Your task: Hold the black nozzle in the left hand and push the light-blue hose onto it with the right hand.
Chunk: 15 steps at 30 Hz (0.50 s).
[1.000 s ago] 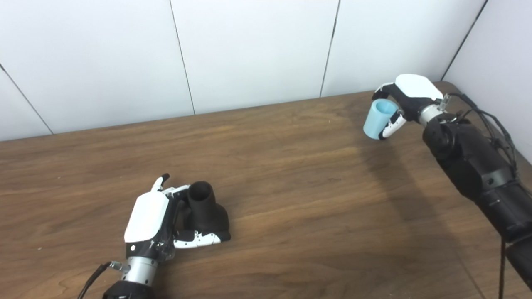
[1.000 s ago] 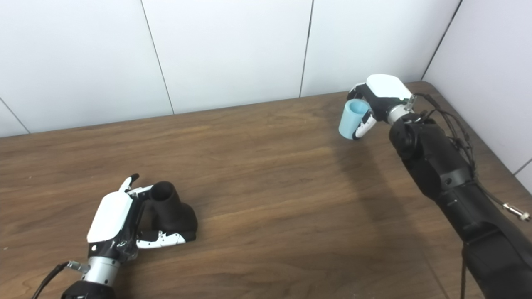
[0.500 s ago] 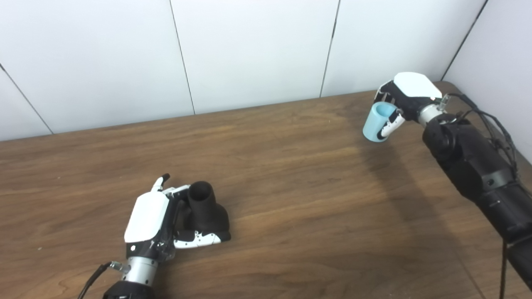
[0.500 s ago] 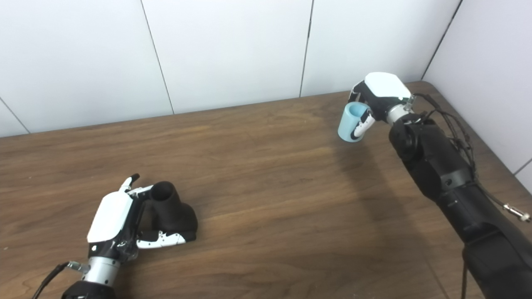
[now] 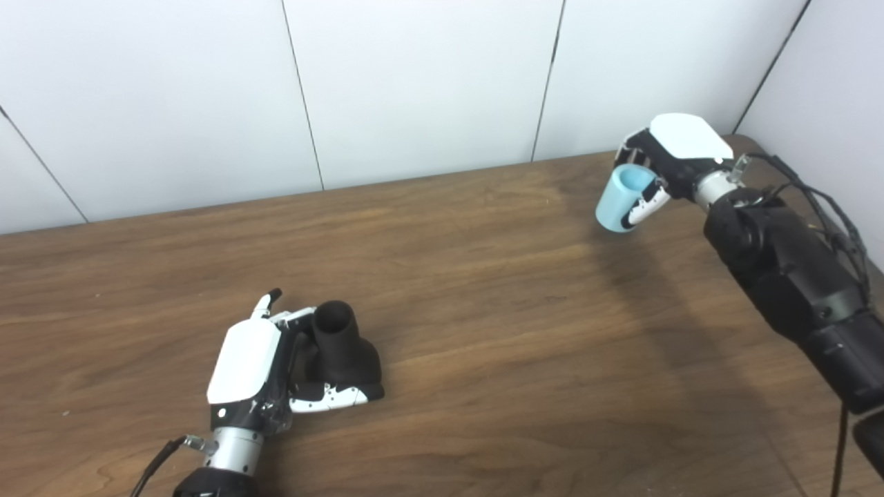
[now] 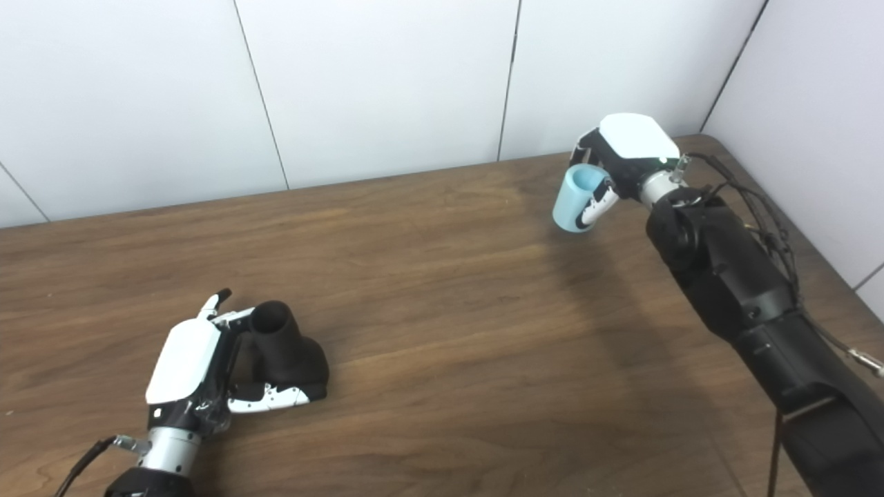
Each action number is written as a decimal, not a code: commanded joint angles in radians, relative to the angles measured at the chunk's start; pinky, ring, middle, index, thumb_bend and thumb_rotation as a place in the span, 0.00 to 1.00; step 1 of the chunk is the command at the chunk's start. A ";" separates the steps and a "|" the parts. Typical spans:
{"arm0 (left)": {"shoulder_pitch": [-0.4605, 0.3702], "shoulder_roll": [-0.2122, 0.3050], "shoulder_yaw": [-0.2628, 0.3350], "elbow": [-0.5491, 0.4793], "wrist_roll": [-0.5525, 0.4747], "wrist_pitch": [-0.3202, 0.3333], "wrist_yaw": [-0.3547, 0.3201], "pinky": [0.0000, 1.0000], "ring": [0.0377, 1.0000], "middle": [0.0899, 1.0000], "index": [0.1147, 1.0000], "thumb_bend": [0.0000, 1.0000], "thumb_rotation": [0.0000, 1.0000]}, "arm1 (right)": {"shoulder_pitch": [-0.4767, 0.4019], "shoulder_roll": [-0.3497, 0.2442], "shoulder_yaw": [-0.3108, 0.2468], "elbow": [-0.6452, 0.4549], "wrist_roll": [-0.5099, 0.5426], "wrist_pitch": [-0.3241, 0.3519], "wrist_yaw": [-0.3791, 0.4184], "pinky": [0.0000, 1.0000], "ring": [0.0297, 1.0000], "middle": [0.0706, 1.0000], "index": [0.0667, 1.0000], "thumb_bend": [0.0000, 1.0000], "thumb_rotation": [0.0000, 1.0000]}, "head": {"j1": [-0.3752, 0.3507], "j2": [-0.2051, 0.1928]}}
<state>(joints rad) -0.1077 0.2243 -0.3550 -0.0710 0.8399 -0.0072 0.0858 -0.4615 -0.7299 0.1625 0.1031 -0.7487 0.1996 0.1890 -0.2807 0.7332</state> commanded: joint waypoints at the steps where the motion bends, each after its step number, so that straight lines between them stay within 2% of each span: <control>1: 0.017 -0.008 -0.018 0.004 0.024 0.013 -0.022 0.96 0.60 0.43 0.42 0.53 0.00 | -0.035 -0.041 -0.026 -0.077 -0.010 0.000 0.009 0.28 0.32 0.38 0.49 0.52 0.00 | 0.022 0.000; 2: 0.018 -0.010 -0.020 0.006 0.027 0.013 -0.019 0.96 0.60 0.43 0.42 0.53 0.00 | -0.032 -0.039 -0.028 -0.105 -0.009 0.000 0.018 0.28 0.32 0.38 0.49 0.52 0.00 | 0.041 0.001; 4: 0.019 -0.017 -0.024 0.009 0.031 0.011 -0.013 0.96 0.60 0.44 0.42 0.53 0.00 | -0.028 -0.031 -0.027 -0.172 -0.016 0.006 0.041 0.21 0.24 0.36 0.48 0.52 0.00 | 0.063 0.001; 6: 0.021 -0.023 -0.027 0.013 0.041 0.011 -0.007 0.95 0.60 0.44 0.41 0.53 0.00 | -0.027 -0.017 -0.020 -0.249 -0.034 0.030 0.079 0.24 0.27 0.36 0.48 0.53 0.00 | 0.082 0.000; 8: 0.022 -0.028 -0.032 0.018 0.050 0.012 0.001 0.95 0.60 0.44 0.41 0.53 0.00 | -0.029 0.002 -0.015 -0.314 -0.041 0.049 0.119 0.21 0.25 0.38 0.49 0.53 0.00 | 0.090 0.000; 11: 0.025 -0.035 -0.038 0.017 0.057 0.020 -0.001 0.95 0.59 0.43 0.42 0.53 0.00 | -0.036 0.030 -0.005 -0.385 -0.053 0.041 0.154 0.23 0.27 0.42 0.47 0.53 0.00 | 0.089 -0.003; 15: 0.030 -0.042 -0.046 0.011 0.069 0.027 0.002 0.95 0.59 0.42 0.42 0.53 0.00 | -0.047 0.076 0.010 -0.464 -0.081 0.037 0.204 0.19 0.23 0.37 0.48 0.53 0.00 | 0.097 -0.005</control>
<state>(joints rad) -0.0950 0.1839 -0.3758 -0.0718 0.8835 0.0189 0.1118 -0.4611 -0.6373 0.1878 -0.3196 -0.8143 0.2372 0.3934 -0.1856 0.7286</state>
